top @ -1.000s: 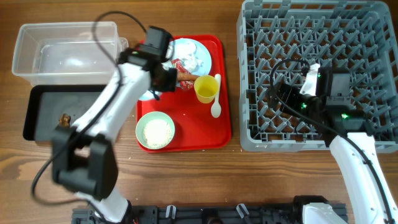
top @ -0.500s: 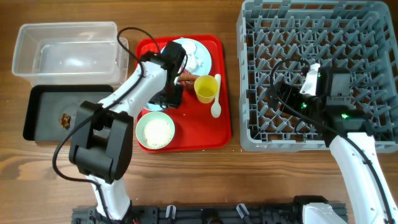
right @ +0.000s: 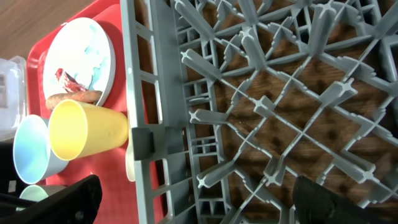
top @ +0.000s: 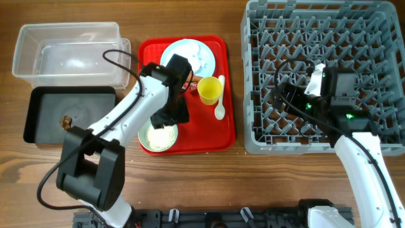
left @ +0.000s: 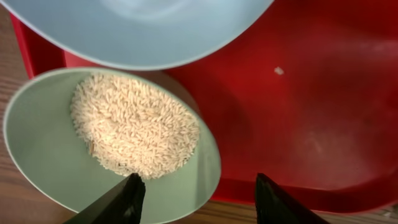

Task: Sort waste into correct bins and load items into the dishwasher rack
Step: 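Grasp the rim of the pale green rice bowl with the left gripper, then carry the green bowl left and pour the rice onto the black tray, then return the green bowl to the red tray and release it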

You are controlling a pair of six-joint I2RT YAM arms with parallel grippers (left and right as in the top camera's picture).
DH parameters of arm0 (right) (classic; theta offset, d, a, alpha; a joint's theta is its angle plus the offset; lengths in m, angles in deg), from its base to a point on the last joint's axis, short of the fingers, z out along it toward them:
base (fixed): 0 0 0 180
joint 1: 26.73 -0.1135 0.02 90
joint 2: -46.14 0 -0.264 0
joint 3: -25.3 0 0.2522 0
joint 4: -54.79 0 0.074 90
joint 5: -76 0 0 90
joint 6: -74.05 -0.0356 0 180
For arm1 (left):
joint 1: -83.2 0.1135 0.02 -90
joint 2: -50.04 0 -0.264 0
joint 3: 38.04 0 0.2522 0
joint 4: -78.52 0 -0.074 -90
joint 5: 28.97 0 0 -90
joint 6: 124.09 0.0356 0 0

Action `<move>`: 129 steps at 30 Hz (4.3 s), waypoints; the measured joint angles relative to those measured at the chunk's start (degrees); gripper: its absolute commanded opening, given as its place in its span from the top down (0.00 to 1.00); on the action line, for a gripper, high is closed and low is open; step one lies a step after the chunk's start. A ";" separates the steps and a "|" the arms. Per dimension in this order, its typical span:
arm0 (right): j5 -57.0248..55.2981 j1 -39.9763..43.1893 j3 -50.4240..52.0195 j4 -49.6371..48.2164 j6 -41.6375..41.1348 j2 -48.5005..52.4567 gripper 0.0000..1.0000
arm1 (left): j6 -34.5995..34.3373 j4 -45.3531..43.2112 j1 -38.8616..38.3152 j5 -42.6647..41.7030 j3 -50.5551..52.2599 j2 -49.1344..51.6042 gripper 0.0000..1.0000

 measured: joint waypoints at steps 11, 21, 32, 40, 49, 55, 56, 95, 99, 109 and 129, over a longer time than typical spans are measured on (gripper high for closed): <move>0.00 0.00 0.00 -0.11 0.00 1.40 0.00 | -1.38 -10.88 -2.93 -0.22 8.94 0.09 0.96; 0.00 0.00 0.00 -0.39 0.00 1.40 0.01 | 0.04 0.55 -2.86 -1.86 3.87 -0.17 0.96; 0.00 0.00 0.00 -0.57 -0.02 1.40 0.00 | 12.72 5.77 15.23 -11.41 -8.94 -8.31 0.96; 0.00 0.00 0.00 -0.59 -0.68 1.40 0.01 | 30.97 4.66 42.95 -26.73 -8.94 -9.07 0.96; 0.00 0.00 0.00 0.35 -1.09 1.40 0.00 | 46.51 4.92 60.02 -47.60 -9.01 -0.35 0.96; 0.00 0.00 0.00 0.50 -1.09 1.40 0.00 | 50.56 7.08 66.25 -60.17 -9.01 9.38 0.96; 0.00 0.00 0.00 0.50 -1.09 1.40 0.00 | 50.73 7.78 67.01 -62.88 -9.01 10.67 0.96; 0.02 0.00 0.00 -0.11 -7.52 1.42 0.01 | 44.06 18.64 74.03 -76.22 -9.27 12.04 0.96; 0.00 0.00 0.00 -1.09 -7.52 1.42 0.01 | 55.63 23.34 65.13 -75.54 -9.33 8.90 0.96; 0.00 0.00 0.00 -1.44 -7.50 1.46 0.01 | 42.69 5.16 30.14 -42.47 -9.35 -4.83 0.96; 0.00 0.00 0.00 -2.75 -7.50 1.51 0.00 | 2.86 -8.55 -9.79 7.85 11.23 -7.30 0.47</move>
